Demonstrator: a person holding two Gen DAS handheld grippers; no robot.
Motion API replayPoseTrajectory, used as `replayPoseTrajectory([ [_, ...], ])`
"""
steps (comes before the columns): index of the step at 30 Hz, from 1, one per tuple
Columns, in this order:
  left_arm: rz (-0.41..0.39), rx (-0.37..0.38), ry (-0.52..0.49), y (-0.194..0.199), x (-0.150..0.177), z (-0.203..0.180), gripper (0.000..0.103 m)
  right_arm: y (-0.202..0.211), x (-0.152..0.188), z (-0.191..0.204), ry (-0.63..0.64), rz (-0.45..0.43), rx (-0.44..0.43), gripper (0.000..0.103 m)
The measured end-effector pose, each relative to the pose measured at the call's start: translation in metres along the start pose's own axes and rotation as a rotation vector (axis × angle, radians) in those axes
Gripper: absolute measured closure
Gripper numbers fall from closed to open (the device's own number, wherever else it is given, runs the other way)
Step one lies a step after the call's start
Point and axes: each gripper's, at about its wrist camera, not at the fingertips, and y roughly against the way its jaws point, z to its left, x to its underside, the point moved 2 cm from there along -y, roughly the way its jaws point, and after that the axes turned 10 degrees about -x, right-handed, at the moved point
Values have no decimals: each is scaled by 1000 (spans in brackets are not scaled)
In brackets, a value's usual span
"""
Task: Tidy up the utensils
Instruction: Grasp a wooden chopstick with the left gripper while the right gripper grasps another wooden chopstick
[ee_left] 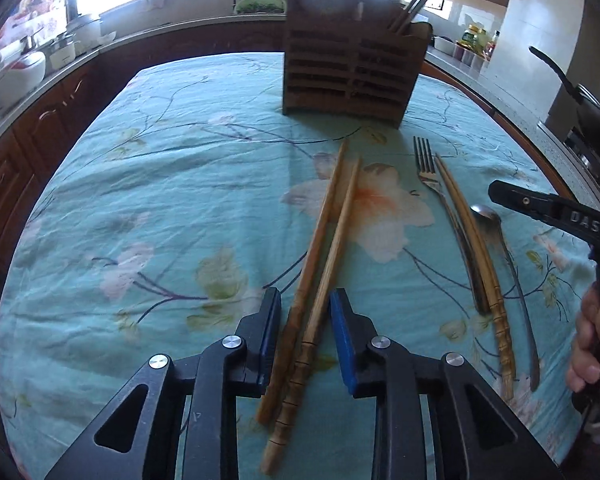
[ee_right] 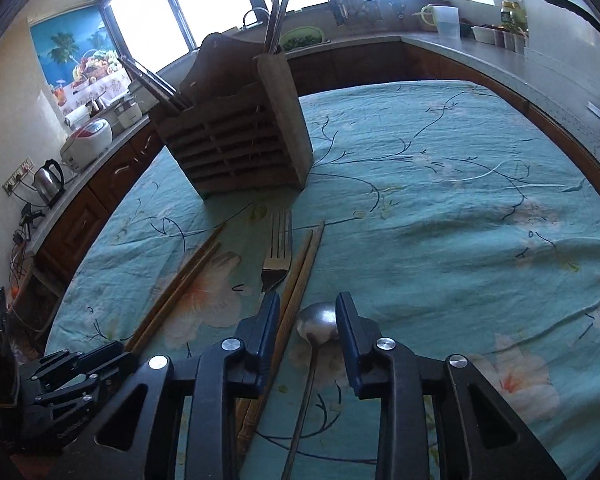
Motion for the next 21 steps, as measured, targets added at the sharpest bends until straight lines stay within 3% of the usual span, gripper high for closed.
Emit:
replayPoseTrajectory([
  [5, 43, 122, 107, 12, 1, 20, 75, -35, -10, 1, 42, 78, 33, 90],
  [8, -2, 116, 97, 20, -16, 24, 69, -44, -17, -1, 73, 98, 81, 91],
  [13, -49, 93, 30, 16, -49, 19, 64, -38, -13, -8, 83, 116, 77, 95],
  [21, -23, 93, -89, -44, -99, -18, 64, -42, -24, -19, 15, 103, 63, 92],
])
